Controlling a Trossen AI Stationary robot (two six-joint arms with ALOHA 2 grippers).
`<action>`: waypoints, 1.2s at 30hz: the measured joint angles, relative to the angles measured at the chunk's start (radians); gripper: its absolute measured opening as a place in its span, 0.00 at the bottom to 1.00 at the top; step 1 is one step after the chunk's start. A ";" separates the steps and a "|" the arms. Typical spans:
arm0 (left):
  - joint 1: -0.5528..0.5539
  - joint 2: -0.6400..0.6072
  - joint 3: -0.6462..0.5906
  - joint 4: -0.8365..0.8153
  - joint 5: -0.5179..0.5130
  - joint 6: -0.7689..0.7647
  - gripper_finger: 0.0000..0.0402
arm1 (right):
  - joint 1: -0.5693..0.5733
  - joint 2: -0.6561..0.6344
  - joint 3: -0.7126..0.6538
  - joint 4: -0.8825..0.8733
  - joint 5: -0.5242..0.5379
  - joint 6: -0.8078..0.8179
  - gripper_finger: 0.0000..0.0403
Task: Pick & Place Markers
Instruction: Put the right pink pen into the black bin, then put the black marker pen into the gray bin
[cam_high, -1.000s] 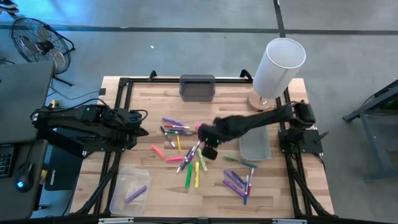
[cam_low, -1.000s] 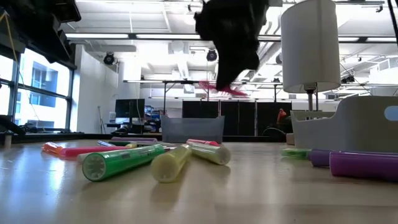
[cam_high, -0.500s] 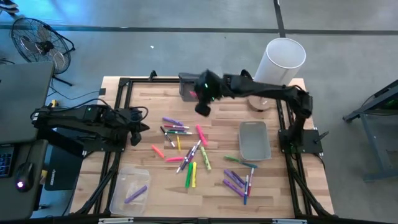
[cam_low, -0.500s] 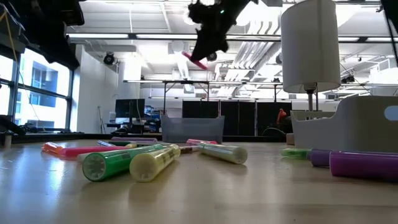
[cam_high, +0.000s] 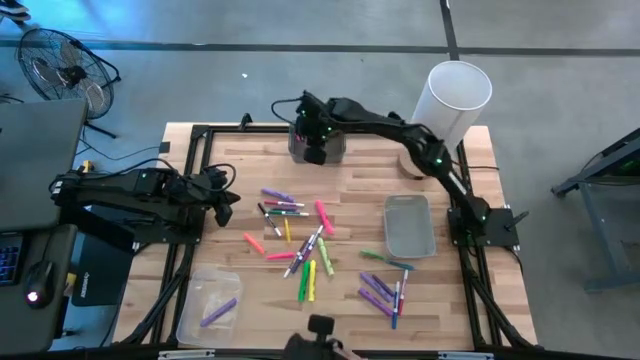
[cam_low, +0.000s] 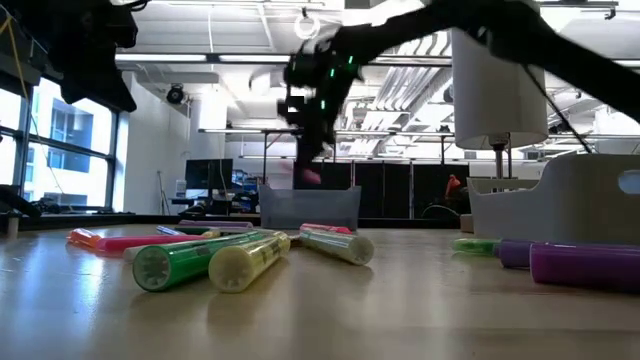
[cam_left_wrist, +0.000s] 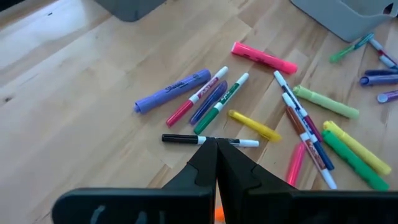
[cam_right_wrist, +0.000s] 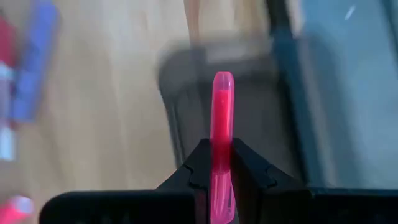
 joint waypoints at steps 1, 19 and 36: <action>0.000 0.000 0.000 0.000 0.000 -0.009 0.00 | -0.006 0.023 0.001 -0.009 0.003 -0.001 0.07; 0.000 0.000 0.000 -0.003 0.030 -0.016 0.00 | -0.011 -0.008 0.005 -0.041 0.091 0.128 0.30; 0.000 0.000 0.000 -0.053 0.111 -0.014 0.26 | 0.220 -0.311 -0.047 -0.283 0.110 0.475 0.02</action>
